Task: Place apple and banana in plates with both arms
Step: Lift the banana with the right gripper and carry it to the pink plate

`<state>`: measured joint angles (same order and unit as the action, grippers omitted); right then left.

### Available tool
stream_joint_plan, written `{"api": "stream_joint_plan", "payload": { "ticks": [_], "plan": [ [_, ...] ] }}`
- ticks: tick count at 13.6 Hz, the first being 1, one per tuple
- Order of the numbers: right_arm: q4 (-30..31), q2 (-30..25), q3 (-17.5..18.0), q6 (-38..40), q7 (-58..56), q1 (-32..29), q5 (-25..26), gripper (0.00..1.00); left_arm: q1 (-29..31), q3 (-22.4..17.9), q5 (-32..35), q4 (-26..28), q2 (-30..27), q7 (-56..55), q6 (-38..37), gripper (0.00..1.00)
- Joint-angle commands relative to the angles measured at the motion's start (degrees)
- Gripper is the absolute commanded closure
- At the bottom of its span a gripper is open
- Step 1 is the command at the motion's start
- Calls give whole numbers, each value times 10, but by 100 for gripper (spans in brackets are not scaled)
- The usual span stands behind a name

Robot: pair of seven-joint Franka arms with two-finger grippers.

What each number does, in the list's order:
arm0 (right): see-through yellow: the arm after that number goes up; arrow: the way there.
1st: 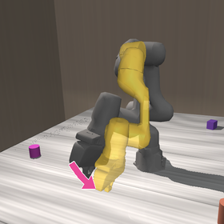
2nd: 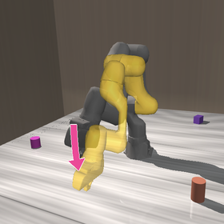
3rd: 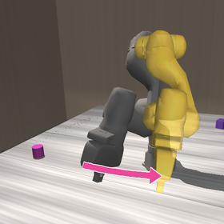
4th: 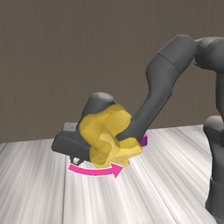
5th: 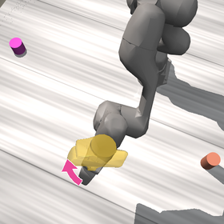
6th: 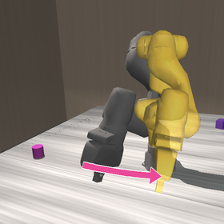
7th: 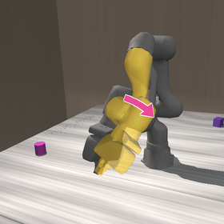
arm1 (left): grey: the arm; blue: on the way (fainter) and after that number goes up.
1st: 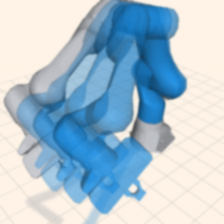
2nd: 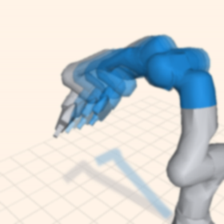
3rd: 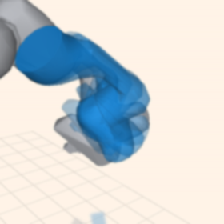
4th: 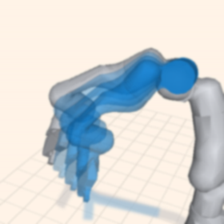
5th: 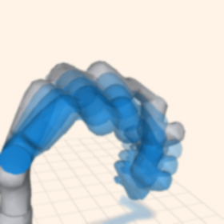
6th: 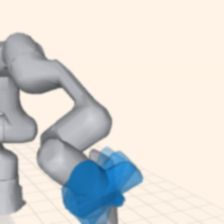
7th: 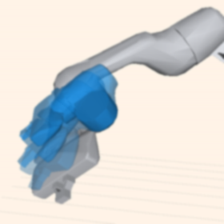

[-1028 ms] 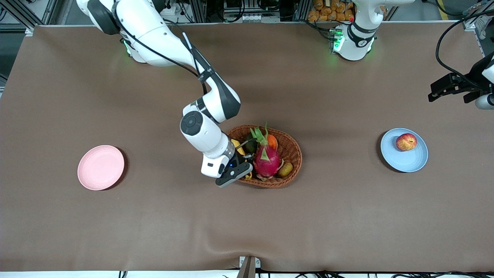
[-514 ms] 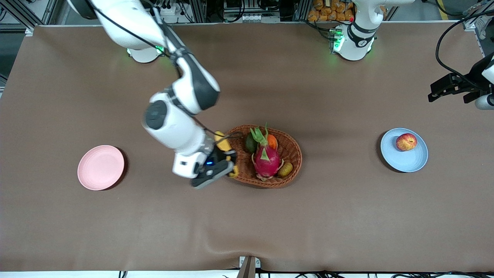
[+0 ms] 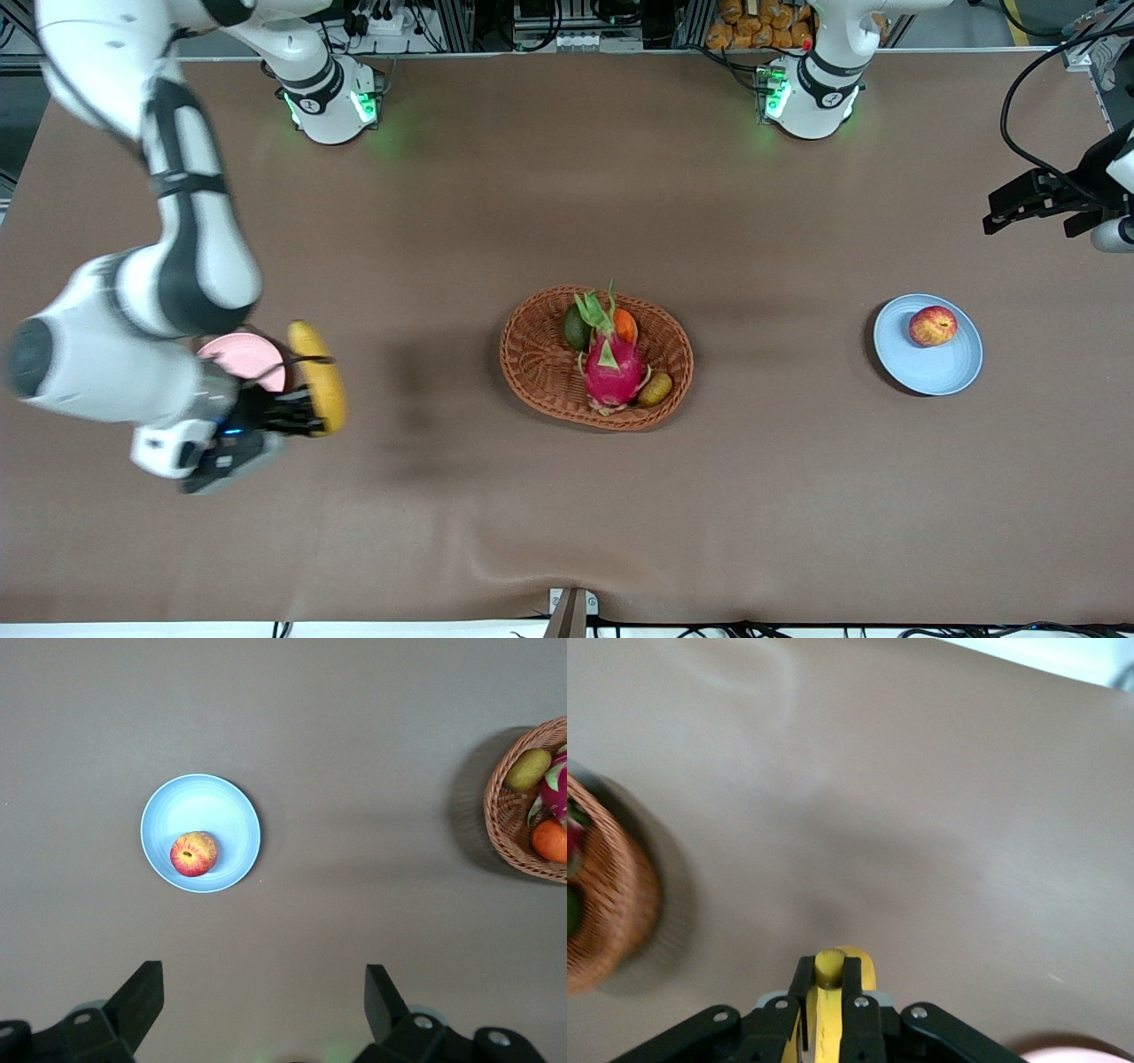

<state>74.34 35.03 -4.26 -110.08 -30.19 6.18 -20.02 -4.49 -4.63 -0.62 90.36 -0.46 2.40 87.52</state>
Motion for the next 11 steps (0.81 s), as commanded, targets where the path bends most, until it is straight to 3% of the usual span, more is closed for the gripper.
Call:
{"api": "stream_joint_plan", "payload": {
  "ticks": [1,3,6,11],
  "plan": [
    [5,1,15,17,-66,-55,41,100,2,-2,-11,-11,6,14,-8,0],
    [7,15,15,16,-114,-94,74,100,2,-2,-11,-11,8,14,-8,0],
    [14,44,15,16,-163,-132,78,100,2,-2,-11,-11,8,14,-9,0],
    [36,68,15,11,-177,-140,78,100,2,-2,-11,-11,8,14,-9,0]
  ]
}}
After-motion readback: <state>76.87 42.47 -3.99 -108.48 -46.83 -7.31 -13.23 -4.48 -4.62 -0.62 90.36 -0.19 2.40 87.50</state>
